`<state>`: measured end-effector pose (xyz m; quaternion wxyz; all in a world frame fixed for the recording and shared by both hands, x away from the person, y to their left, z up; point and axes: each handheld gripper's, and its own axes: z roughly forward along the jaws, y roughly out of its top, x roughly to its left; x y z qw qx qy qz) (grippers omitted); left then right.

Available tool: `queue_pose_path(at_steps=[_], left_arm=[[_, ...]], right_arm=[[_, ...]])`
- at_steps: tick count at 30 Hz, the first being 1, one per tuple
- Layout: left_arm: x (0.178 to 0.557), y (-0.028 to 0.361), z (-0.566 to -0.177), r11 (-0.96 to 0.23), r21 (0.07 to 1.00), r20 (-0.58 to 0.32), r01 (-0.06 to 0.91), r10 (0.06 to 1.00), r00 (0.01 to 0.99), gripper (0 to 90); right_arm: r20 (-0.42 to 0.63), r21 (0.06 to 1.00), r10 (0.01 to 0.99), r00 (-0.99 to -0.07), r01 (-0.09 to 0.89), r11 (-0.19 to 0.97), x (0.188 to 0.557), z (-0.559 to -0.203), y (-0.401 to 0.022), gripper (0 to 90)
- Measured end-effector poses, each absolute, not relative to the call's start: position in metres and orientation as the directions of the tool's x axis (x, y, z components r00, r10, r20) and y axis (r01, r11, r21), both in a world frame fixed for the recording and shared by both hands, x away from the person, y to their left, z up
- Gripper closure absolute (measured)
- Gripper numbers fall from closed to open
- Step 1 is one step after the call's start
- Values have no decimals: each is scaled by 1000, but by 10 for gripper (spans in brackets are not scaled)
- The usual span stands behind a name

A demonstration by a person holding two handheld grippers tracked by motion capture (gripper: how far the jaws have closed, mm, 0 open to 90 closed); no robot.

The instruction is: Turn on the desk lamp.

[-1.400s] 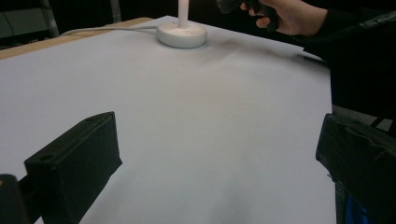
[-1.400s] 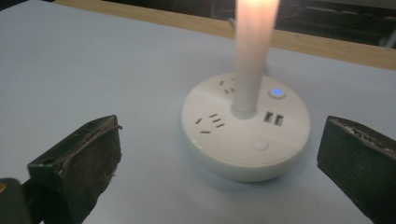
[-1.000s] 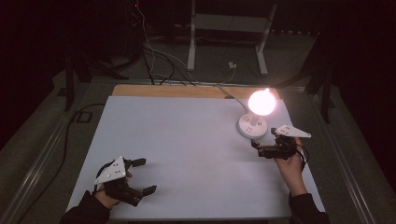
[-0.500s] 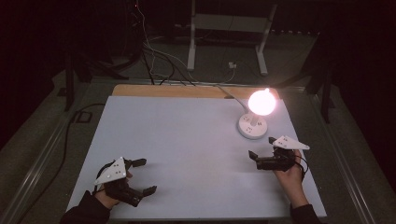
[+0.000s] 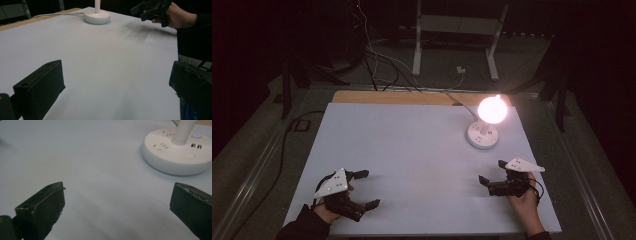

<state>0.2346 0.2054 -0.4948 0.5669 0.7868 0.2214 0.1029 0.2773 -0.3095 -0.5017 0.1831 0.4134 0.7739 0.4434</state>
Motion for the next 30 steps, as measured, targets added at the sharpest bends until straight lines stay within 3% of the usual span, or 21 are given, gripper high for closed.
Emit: queue_pose_path(at_steps=[13,30], left_arm=[[235,205,-494,-258,938,-89,231,465,881,3],[235,204,-495,-266,935,-88,233,462,882,3]], right_arm=[[73,794,769,-635,504,341,251,-508,-306,0],[-12,746,760,-650,501,440,256,-516,-300,0]])
